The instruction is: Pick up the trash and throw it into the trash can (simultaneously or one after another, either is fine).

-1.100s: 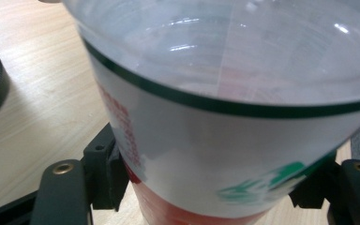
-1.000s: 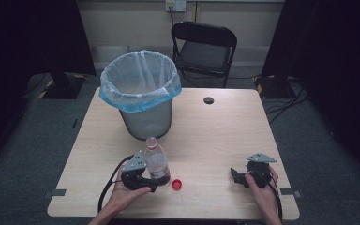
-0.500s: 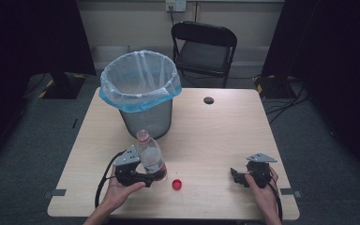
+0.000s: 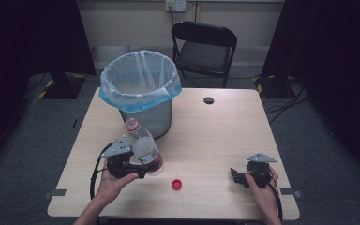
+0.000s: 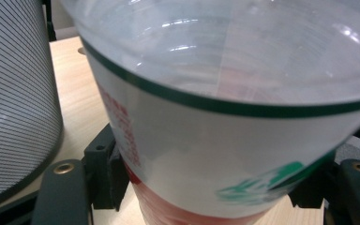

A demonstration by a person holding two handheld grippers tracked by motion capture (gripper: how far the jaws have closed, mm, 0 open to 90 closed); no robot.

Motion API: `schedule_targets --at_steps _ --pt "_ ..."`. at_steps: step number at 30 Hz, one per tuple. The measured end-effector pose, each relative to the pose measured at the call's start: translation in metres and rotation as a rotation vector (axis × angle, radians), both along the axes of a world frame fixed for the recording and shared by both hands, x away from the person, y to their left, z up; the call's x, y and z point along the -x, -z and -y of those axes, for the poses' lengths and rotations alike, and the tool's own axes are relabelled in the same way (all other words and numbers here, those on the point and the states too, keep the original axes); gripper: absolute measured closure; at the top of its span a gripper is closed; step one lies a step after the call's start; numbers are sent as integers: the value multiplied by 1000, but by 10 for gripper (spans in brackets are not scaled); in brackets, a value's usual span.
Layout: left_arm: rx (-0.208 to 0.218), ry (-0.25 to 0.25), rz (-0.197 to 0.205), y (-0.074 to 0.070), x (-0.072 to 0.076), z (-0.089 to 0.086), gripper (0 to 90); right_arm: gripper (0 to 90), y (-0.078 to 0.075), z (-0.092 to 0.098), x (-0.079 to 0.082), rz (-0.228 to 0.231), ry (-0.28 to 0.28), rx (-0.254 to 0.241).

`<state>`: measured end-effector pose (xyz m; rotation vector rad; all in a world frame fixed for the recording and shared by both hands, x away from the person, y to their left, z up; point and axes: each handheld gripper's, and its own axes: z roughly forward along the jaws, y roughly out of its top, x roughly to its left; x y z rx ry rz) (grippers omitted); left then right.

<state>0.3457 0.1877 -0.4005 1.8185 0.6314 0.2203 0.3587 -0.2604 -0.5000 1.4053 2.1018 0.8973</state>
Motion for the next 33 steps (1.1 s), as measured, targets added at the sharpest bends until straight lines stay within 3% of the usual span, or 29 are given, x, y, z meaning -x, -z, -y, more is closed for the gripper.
schedule_targets --at_steps 7,16,26,30,33 --pt "10 -3 16 -14 -1 -3 293 89 0 0 0 0 0 0" --pt "41 -13 68 -44 -5 -5 293 89 0 0 0 0 0 0" --pt "79 4 77 -70 -11 -7 293 89 0 0 0 0 0 0" --pt "121 -26 112 -88 -14 -10 294 89 0 0 0 0 0 0" --pt "130 -34 137 -97 -16 -10 295 89 0 0 0 0 0 0"
